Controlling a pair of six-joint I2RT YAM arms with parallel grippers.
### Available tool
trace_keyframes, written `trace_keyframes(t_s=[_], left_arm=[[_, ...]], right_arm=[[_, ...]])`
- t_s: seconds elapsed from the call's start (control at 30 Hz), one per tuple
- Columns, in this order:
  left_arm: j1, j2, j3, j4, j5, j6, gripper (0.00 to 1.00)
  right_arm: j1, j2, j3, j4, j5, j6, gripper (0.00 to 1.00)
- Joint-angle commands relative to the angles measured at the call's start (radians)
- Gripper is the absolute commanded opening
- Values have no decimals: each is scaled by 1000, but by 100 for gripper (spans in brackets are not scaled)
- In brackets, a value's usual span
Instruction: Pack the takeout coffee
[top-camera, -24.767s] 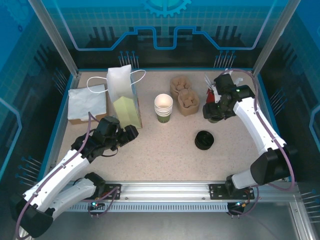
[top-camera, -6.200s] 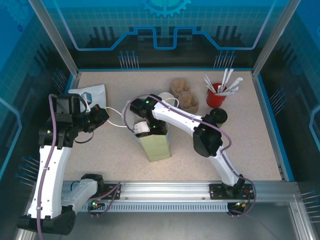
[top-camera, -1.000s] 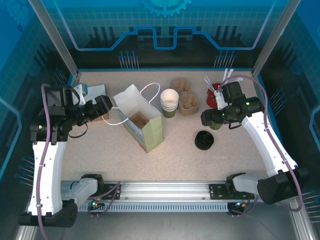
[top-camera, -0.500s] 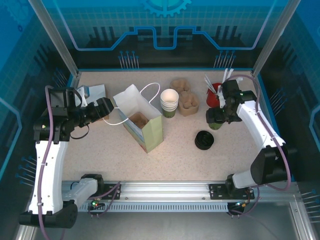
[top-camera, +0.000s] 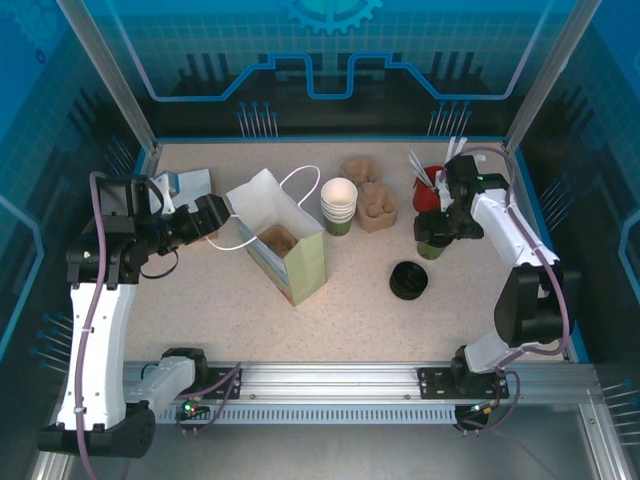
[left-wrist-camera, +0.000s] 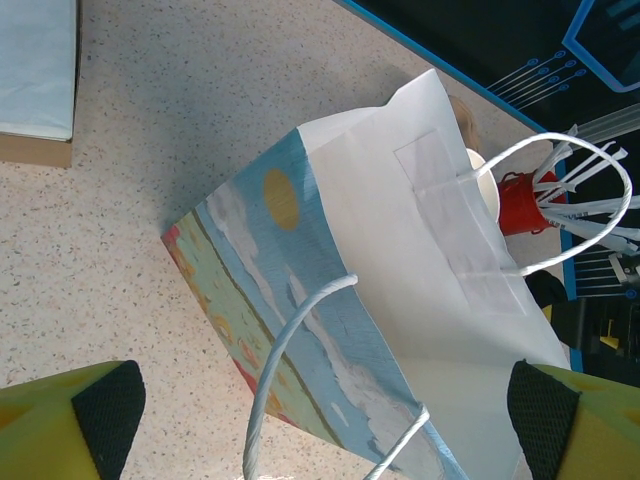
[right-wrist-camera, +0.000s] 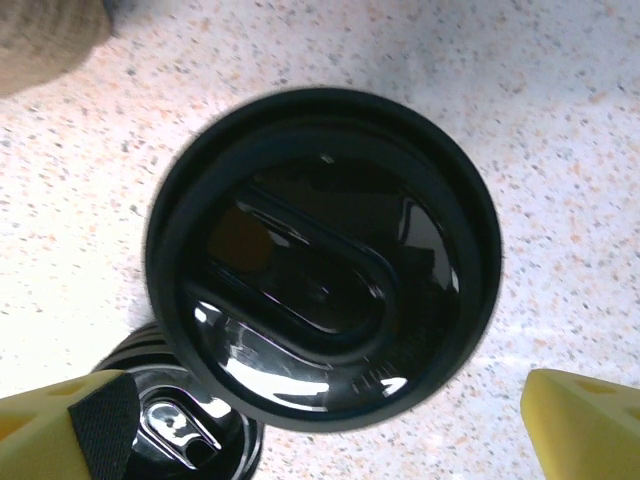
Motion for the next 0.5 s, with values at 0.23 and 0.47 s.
trace_keyframes(t_s=[0.23, 0.47], left_arm=[[10, -2, 9, -16, 23, 36, 97], [10, 0, 14, -19, 23, 38, 97]], right_arm=[[-14, 62, 61, 8, -38, -22, 100], [-14, 104, 83, 2, -22, -30, 100]])
